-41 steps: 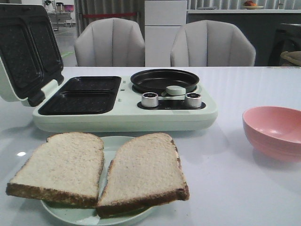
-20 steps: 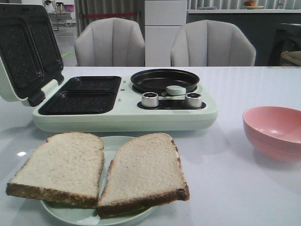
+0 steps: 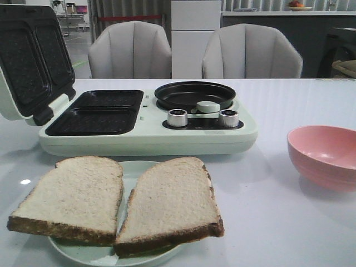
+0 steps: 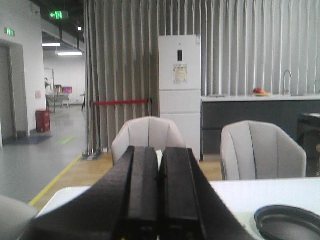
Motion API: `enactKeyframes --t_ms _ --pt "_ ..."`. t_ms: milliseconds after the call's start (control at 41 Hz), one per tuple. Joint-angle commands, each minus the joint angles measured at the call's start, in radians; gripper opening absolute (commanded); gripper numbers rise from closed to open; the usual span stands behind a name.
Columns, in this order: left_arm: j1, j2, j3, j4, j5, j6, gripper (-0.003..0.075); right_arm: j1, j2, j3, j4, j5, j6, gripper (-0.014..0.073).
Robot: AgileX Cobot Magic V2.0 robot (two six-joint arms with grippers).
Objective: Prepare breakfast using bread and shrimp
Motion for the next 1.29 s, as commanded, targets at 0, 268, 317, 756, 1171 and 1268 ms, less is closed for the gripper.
enactKeyframes --t_ms 0,268,317,756,1171,1268 --pt "-0.001 0.100 -0.113 0.004 0.064 -0.007 0.0098 0.000 0.088 -0.092 -0.001 0.023 -0.005 0.0016" --pt "-0.001 0.266 -0.122 0.004 0.253 -0.007 0.0098 0.000 0.267 -0.122 -0.001 0.209 -0.005 0.0016" --pt "-0.001 0.288 -0.111 0.000 0.287 -0.007 0.0098 0.000 0.296 -0.122 -0.001 0.230 -0.005 0.0016" --pt "-0.001 0.395 -0.039 -0.048 0.314 -0.007 0.0245 0.000 0.483 -0.122 0.000 0.277 -0.005 0.0148" --pt "-0.072 0.399 -0.039 -0.046 0.285 0.038 0.0660 0.000 0.491 -0.122 -0.002 0.275 -0.005 0.0529" --pt "-0.154 0.399 -0.039 -0.039 0.262 0.102 0.0655 0.000 0.491 -0.122 -0.002 0.275 -0.005 0.0529"
